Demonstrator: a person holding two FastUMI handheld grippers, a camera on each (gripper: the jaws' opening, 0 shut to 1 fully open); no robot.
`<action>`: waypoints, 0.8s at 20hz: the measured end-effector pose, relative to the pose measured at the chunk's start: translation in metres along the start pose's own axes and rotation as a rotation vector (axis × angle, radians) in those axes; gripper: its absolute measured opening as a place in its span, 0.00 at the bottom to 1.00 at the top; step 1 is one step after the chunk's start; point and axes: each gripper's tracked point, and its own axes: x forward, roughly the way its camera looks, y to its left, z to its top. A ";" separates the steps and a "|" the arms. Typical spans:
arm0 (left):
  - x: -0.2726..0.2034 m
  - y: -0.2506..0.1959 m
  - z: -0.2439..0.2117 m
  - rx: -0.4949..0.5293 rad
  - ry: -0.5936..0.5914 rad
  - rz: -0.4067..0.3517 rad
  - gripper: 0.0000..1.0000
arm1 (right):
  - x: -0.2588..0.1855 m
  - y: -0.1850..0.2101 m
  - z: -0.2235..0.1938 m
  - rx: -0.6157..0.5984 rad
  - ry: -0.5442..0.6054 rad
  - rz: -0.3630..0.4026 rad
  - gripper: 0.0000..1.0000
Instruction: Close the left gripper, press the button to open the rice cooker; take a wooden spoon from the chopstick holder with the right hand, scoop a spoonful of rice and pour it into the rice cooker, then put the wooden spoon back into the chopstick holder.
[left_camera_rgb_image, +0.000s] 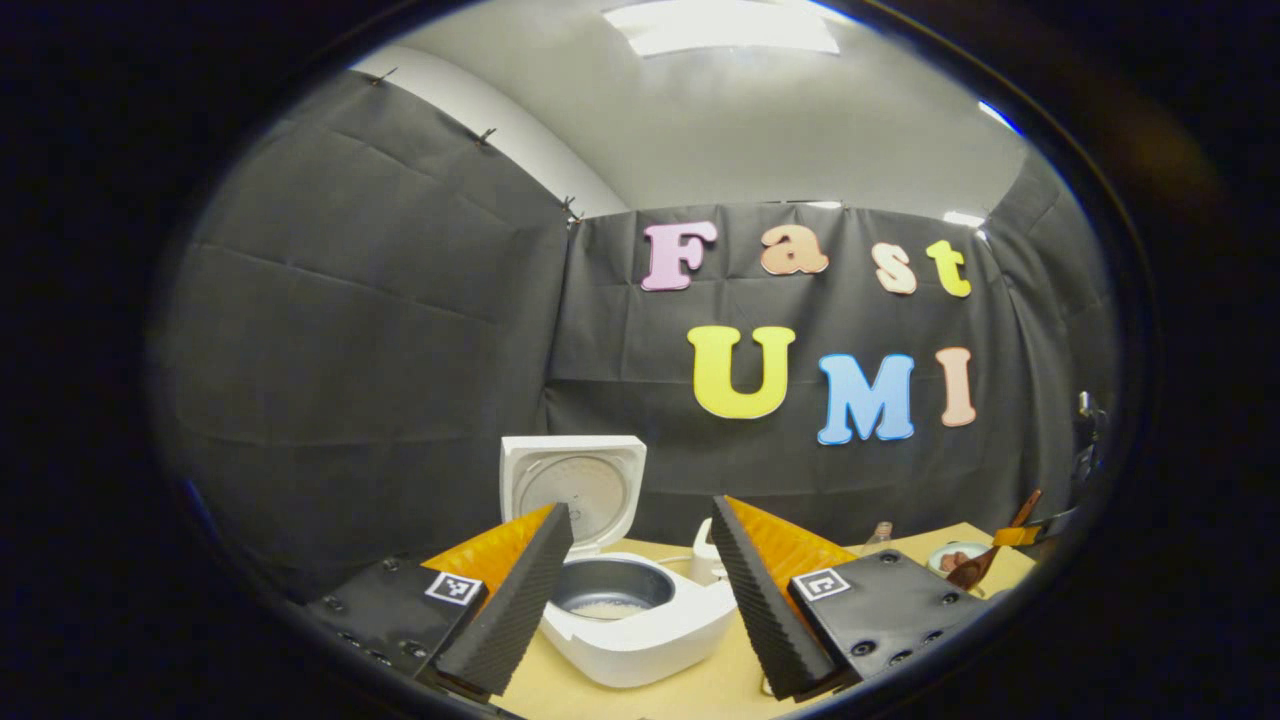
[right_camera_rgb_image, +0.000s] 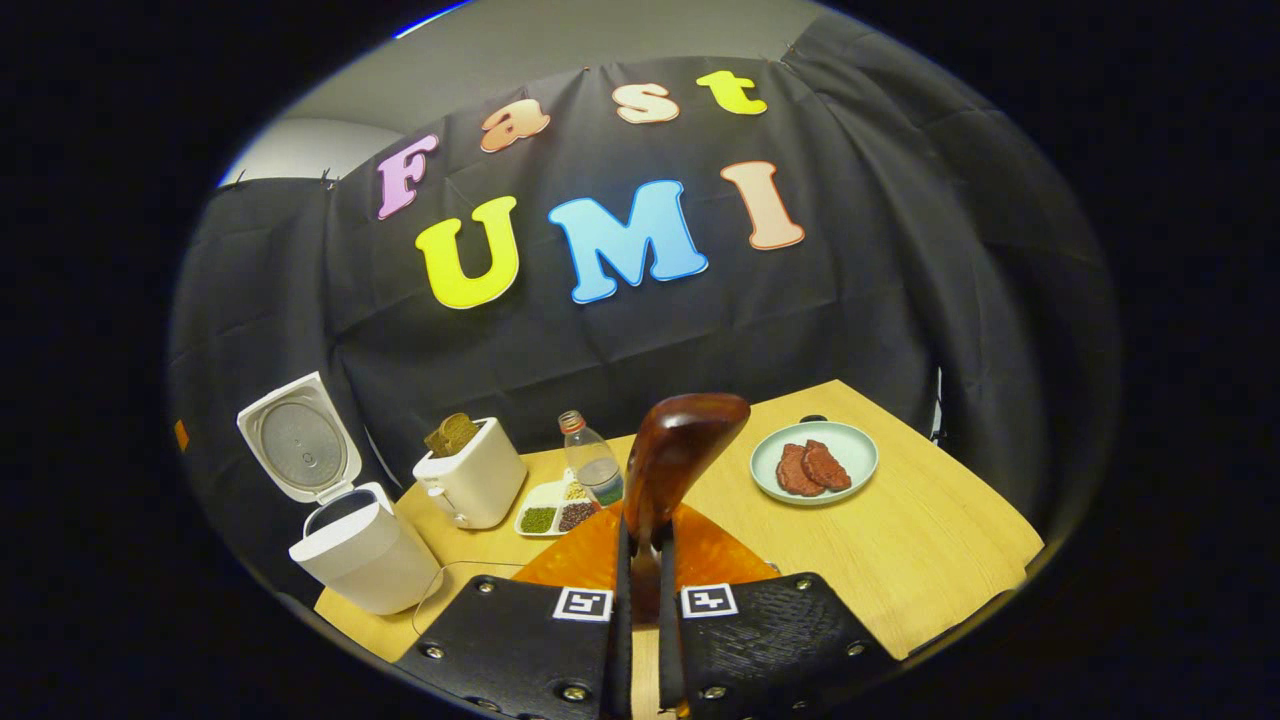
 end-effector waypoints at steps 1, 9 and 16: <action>0.001 0.006 -0.002 -0.001 0.005 -0.001 0.96 | 0.001 0.010 -0.003 -0.003 0.002 0.013 0.11; 0.004 0.064 -0.007 0.023 0.013 0.041 0.97 | 0.027 0.067 -0.048 -0.108 0.034 0.040 0.11; 0.000 0.104 -0.020 0.016 0.032 0.092 0.97 | 0.060 0.077 -0.093 -0.342 0.038 -0.040 0.11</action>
